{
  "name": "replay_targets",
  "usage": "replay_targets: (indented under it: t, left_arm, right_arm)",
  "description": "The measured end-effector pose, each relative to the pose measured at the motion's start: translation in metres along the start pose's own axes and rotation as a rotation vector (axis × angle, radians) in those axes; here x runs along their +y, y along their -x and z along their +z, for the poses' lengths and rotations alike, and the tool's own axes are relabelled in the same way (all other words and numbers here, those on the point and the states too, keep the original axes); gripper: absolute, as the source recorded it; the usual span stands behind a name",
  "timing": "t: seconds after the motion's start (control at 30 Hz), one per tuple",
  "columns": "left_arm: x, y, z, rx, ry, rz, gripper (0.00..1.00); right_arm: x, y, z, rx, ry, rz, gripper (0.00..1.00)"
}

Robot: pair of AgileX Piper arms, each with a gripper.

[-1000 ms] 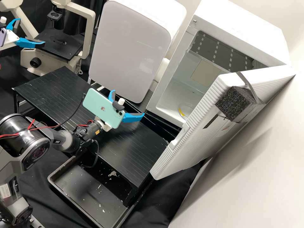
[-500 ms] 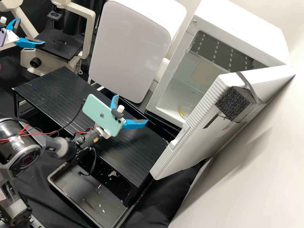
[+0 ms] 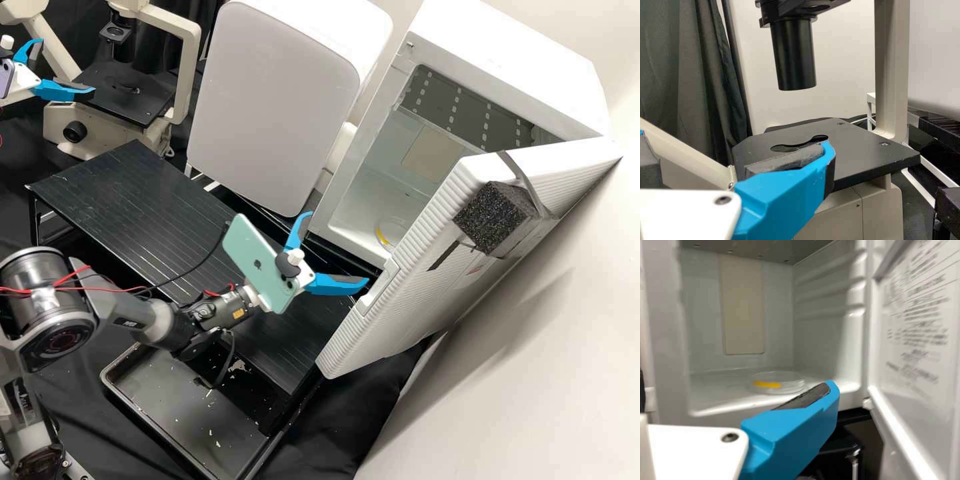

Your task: Take the petri dish out of the incubator

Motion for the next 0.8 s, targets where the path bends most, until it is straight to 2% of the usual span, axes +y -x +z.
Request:
replay_targets:
  t: [0.3,0.43,0.6,0.7,0.8]
  left_arm:
    - [0.0,0.0,0.0,0.0,0.0,0.0,1.0]
    - [0.0,0.0,0.0,0.0,0.0,0.0,1.0]
    - [0.0,0.0,0.0,0.0,0.0,0.0,1.0]
    - [0.0,0.0,0.0,0.0,0.0,0.0,1.0]
    - [0.0,0.0,0.0,0.0,0.0,0.0,1.0]
  right_arm:
    - [0.011,-0.029,0.008,-0.019,0.008,0.058,1.0]
    - [0.012,-0.049,0.011,-0.037,0.023,0.063,1.0]
    - [0.004,-0.074,0.016,-0.066,0.053,0.04,1.0]
    - [-0.003,-0.086,0.02,-0.084,0.082,0.011,1.0]
    - [-0.007,-0.094,0.025,-0.103,0.093,-0.008,1.0]
